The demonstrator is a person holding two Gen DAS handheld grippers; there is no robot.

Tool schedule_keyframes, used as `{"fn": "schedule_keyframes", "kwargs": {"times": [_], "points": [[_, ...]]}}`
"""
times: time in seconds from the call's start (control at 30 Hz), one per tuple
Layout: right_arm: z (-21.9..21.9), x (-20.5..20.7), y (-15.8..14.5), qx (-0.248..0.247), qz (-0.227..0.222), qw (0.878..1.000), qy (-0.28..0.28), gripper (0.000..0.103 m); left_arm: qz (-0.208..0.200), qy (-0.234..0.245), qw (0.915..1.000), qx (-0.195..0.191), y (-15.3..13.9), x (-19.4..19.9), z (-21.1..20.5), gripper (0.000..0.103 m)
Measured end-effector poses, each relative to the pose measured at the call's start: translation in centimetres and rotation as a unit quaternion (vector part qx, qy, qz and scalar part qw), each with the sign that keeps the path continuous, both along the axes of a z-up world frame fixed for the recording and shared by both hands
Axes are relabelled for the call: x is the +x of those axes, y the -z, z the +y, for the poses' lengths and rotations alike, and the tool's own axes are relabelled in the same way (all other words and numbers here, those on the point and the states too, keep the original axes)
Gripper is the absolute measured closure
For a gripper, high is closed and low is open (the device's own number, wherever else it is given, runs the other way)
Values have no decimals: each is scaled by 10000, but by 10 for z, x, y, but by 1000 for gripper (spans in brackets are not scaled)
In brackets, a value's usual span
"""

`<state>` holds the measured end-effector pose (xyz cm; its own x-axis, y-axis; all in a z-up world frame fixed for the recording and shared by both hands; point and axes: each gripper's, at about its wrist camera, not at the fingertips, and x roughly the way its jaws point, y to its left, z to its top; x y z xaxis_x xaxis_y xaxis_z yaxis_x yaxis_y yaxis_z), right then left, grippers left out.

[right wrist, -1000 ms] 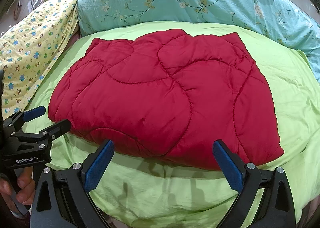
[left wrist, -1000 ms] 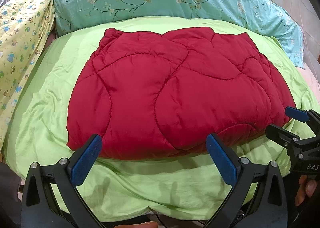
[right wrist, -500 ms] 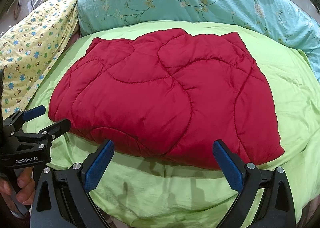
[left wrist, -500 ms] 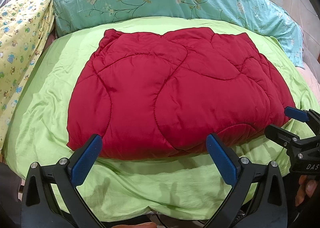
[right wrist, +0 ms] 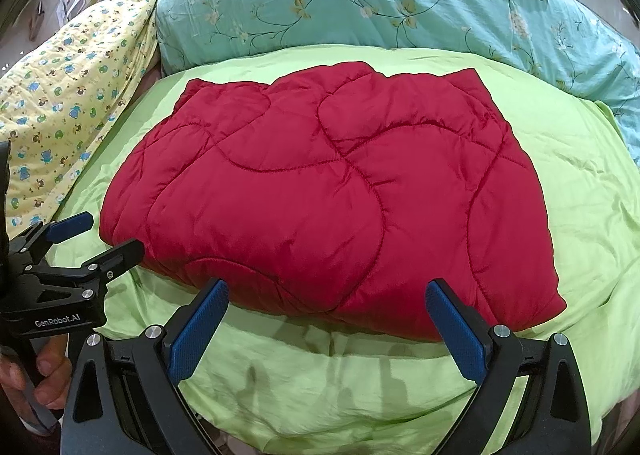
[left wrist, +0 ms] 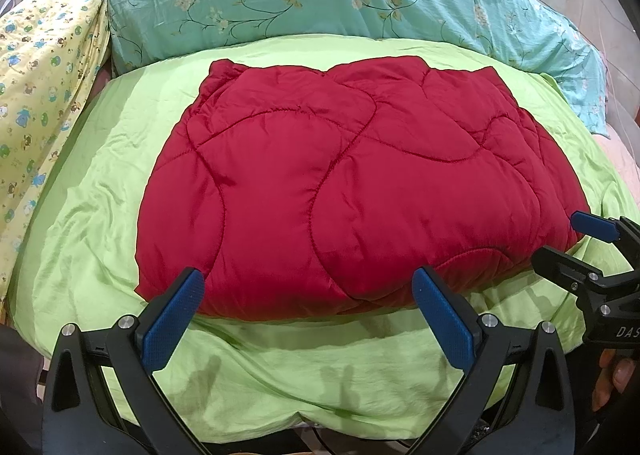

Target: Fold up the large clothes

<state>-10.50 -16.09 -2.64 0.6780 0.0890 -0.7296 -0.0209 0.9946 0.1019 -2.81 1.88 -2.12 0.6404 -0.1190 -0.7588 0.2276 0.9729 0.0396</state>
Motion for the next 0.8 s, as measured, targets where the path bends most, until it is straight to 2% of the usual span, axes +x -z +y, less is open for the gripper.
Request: {"fn": "schedule_keyframes", "kwargs": {"times": [0.8], "points": [[-1,-1,-6,28,-64,10000,-5,3,-81,-24,9999,96,-2,0,-1,0]]}}
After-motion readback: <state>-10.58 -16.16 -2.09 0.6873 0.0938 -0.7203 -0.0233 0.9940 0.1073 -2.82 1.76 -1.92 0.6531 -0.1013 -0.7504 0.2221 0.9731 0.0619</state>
